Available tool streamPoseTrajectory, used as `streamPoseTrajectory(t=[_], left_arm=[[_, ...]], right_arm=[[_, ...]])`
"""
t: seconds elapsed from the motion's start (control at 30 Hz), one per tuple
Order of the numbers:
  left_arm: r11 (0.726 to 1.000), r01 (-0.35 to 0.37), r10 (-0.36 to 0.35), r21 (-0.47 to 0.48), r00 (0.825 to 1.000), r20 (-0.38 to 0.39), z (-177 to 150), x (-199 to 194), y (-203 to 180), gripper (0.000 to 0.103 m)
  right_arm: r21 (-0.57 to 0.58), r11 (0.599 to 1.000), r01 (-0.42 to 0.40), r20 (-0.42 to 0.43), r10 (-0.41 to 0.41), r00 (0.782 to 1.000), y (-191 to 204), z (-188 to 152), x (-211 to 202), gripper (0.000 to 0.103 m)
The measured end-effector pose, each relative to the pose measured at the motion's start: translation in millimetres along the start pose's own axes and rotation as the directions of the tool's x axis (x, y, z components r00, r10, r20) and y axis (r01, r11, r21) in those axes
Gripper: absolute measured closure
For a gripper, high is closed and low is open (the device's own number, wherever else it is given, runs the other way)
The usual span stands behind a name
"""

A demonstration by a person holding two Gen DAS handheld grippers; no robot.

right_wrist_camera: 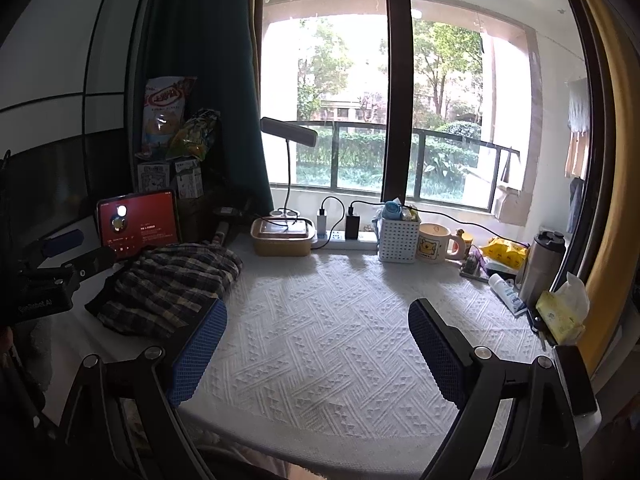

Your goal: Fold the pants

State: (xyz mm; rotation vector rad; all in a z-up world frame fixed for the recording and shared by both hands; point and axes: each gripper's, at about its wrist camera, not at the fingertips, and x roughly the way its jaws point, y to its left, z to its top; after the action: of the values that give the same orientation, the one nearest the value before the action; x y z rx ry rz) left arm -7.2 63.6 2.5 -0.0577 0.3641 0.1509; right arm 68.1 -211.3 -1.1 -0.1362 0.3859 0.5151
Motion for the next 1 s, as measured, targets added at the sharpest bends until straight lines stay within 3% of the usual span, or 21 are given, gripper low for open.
streamPoseTrajectory(t=[1.0], left_arm=[[1.000,-0.001,0.001,0.012,1.000,-0.003,-0.1,-0.3,-3.2,0.005]], right_arm=[[0.005,1.000,-0.002,0.012,0.002,1.000,-0.5,0.5,-5.3,0.009]])
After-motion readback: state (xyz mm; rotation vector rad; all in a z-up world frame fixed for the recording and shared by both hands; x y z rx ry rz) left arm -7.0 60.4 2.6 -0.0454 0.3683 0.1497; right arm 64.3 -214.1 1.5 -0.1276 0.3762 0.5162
